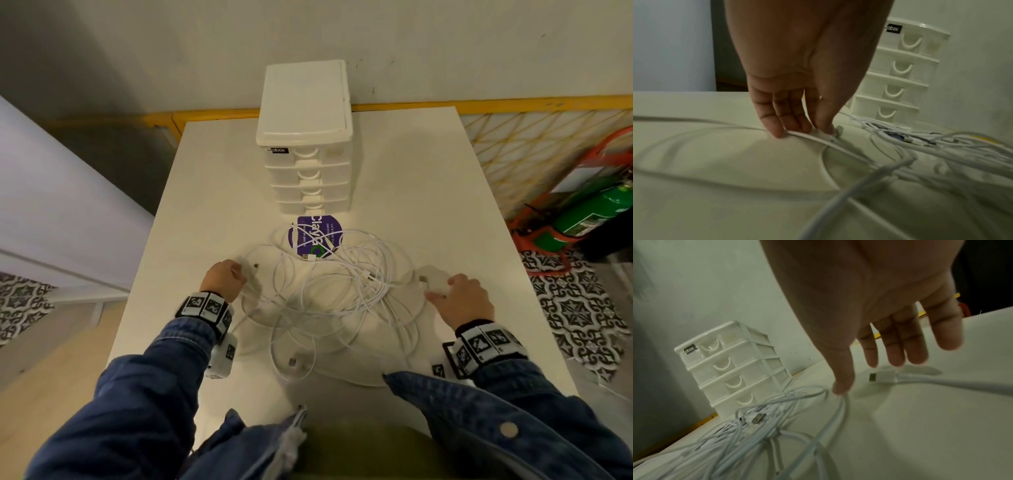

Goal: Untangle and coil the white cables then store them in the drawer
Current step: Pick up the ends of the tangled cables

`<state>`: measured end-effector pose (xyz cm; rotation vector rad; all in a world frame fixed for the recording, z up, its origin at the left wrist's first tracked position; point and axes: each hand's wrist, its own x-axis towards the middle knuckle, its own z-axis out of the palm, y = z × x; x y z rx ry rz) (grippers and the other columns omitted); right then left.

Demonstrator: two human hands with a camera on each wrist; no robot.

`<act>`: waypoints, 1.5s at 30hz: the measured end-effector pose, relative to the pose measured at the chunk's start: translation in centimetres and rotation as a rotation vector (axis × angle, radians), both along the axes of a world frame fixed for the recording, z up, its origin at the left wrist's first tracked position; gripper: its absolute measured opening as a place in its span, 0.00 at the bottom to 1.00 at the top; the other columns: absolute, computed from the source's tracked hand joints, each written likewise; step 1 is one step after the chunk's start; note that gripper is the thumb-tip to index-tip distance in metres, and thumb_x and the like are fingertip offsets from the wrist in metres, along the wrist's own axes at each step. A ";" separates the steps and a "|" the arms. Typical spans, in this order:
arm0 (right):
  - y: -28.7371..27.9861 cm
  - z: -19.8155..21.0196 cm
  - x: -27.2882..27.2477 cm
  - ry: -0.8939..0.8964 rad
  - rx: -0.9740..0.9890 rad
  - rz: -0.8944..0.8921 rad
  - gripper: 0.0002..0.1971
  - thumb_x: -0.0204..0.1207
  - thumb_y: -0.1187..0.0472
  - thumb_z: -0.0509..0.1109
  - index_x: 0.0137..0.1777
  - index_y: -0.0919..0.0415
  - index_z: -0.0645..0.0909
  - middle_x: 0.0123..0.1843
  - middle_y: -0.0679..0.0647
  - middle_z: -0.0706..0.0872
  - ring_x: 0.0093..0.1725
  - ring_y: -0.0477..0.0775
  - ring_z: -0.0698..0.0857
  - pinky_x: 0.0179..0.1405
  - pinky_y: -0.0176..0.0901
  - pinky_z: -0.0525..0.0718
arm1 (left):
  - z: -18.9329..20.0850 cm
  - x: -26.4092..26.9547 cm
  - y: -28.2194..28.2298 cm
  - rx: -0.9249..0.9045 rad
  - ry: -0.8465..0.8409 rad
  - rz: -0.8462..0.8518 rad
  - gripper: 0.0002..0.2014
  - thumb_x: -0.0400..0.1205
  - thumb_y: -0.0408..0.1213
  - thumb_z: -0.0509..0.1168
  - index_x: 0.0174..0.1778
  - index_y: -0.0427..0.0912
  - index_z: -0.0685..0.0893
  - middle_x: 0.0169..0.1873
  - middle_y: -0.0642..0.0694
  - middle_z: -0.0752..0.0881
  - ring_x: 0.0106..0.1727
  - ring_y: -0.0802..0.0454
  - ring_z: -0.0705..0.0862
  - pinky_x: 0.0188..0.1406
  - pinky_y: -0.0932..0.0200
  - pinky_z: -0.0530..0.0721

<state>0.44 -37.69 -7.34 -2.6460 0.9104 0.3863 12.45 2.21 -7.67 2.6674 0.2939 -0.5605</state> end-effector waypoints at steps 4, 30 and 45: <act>-0.2 -0.4 -0.4 0.186 0.036 0.063 0.21 0.73 0.52 0.70 0.60 0.66 0.77 0.60 0.64 0.83 0.58 0.65 0.82 0.54 0.50 0.80 | 0.4 -0.3 -0.9 0.041 0.069 -0.093 0.16 0.81 0.40 0.66 0.59 0.31 0.83 0.59 0.32 0.85 0.60 0.35 0.82 0.56 0.50 0.77; 6.2 4.5 -0.1 -0.329 0.347 0.276 0.11 0.80 0.53 0.63 0.54 0.58 0.81 0.49 0.58 0.88 0.51 0.60 0.85 0.48 0.49 0.81 | 2.3 -3.2 -1.3 -0.088 -0.124 0.314 0.16 0.83 0.31 0.57 0.66 0.30 0.73 0.63 0.29 0.81 0.64 0.32 0.79 0.61 0.45 0.76; 4.8 5.4 2.9 -0.417 0.264 0.194 0.12 0.80 0.50 0.61 0.42 0.55 0.80 0.29 0.46 0.77 0.34 0.54 0.78 0.27 0.38 0.69 | 8.0 2.5 -9.4 -0.353 -0.492 -0.272 0.04 0.80 0.33 0.64 0.44 0.37 0.82 0.37 0.42 0.82 0.37 0.46 0.79 0.38 0.57 0.74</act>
